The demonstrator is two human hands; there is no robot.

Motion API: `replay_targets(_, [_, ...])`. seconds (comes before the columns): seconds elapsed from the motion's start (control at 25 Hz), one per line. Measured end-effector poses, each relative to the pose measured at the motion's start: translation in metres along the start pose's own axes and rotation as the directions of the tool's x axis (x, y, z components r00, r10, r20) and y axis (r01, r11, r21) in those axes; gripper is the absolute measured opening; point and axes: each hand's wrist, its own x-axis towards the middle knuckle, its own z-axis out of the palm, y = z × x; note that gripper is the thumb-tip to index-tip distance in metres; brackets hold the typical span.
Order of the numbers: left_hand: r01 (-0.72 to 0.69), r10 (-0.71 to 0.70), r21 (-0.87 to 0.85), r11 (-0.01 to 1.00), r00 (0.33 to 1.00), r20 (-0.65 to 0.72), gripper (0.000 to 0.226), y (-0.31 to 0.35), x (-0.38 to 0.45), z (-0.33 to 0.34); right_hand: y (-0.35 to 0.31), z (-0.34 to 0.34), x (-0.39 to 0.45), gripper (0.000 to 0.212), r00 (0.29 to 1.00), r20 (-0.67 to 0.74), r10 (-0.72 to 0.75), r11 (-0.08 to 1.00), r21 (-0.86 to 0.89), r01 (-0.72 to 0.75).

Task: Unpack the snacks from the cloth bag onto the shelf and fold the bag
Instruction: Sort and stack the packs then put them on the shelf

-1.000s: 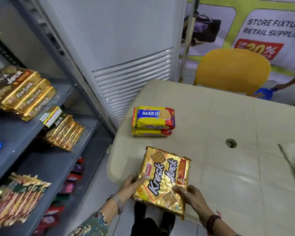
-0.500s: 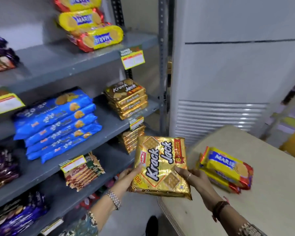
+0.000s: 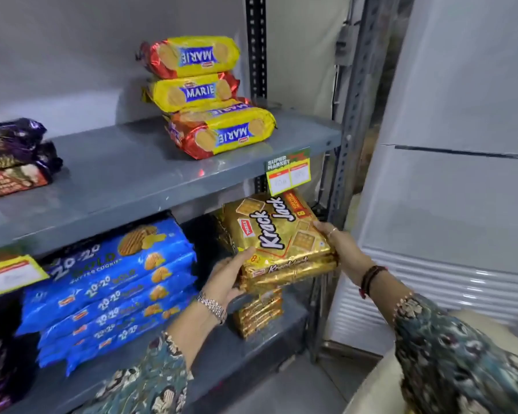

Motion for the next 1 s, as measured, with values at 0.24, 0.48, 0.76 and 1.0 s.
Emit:
replay_targets(0.24, [0.054, -0.066, -0.126, 0.991, 0.993, -0.096, 0.039, 0.044, 0.089, -0.006, -0.022, 0.029, 0.118, 0.073, 0.999, -0.021, -0.033, 0.999, -0.041, 0.032])
replay_targets(0.48, [0.059, -0.068, -0.064, 0.996, 0.987, -0.143, 0.068, 0.051, 0.138, -0.014, -0.021, 0.043, 0.177, 0.05, 0.999, -0.03, -0.045, 0.994, -0.098, 0.042])
replay_targets(0.76, [0.05, -0.035, 0.086, 0.995, 0.986, -0.163, 0.073, 0.042, 0.139, -0.014, -0.024, 0.04, 0.166, 0.043, 0.997, 0.01, -0.077, 0.986, -0.145, 0.077])
replay_targets(1.0, [-0.07, 0.015, -0.138, 0.988, 0.931, -0.365, 0.051, -0.003, 0.085, 0.015, 0.013, -0.015, 0.083, 0.041, 0.971, -0.223, -0.082, 0.997, -0.011, 0.082])
